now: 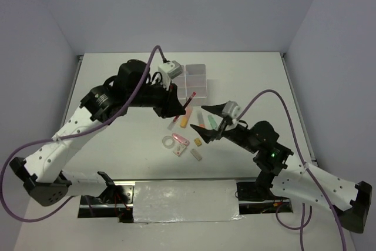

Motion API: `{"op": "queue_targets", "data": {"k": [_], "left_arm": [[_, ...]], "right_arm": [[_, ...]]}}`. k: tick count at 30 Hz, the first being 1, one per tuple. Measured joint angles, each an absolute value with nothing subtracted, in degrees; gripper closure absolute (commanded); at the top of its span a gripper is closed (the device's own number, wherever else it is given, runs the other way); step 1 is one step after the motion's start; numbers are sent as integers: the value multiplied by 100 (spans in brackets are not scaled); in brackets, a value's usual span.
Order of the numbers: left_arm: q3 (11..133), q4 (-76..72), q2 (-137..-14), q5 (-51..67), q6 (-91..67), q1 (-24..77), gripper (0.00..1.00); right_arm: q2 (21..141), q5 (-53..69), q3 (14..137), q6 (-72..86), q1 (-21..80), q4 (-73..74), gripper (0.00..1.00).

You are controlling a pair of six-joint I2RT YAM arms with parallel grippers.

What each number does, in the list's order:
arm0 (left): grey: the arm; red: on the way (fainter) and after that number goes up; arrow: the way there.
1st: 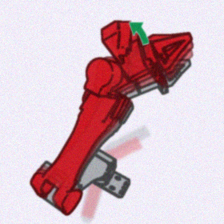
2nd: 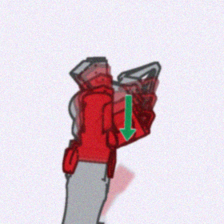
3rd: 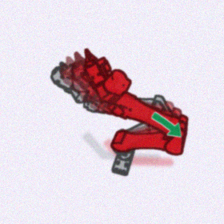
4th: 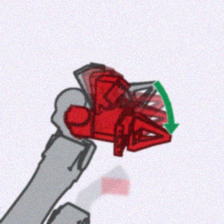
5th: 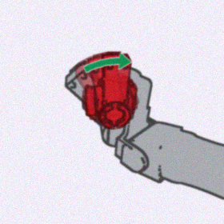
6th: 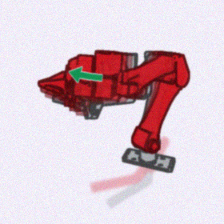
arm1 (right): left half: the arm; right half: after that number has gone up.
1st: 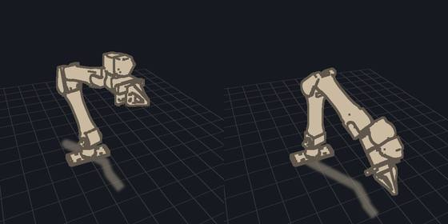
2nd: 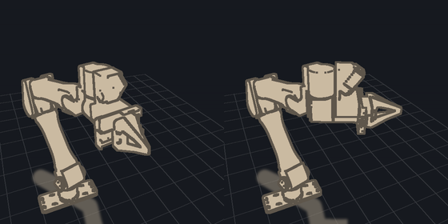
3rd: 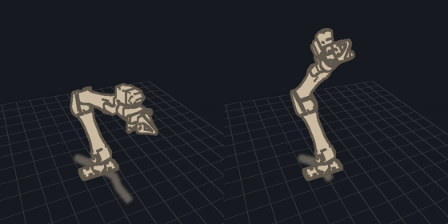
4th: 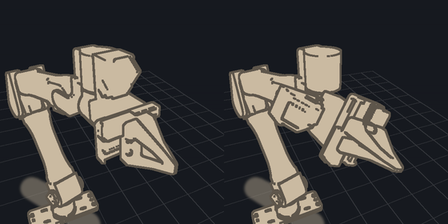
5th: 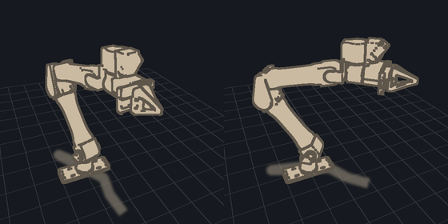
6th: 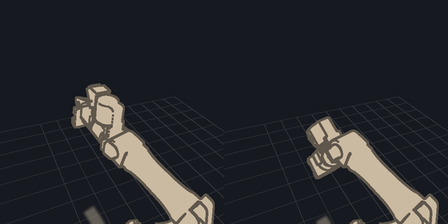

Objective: Sort the stationery into containers
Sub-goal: Close the pen cap on the pen.

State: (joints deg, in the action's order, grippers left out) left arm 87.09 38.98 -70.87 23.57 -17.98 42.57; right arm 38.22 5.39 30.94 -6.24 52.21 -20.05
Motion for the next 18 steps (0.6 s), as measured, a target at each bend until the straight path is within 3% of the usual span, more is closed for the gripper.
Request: {"op": "queue_targets", "data": {"k": [4,7,13,18], "left_arm": [[9032,4952,-7448,1855,-1170,4351,100],[8934,5555,-7437,1498,-749,4617,100],[8514,6045,-7118,760,-102,4995,100],[8261,6368,-7094,873,296,4998,100]], "right_arm": [[4442,541,3900,-1542,5808,-615,31],[4827,805,4456,-1870,5992,274,32],[4364,1433,4777,-2027,6145,1356,31],[4134,1745,4871,-2182,6366,1575,34]]}}
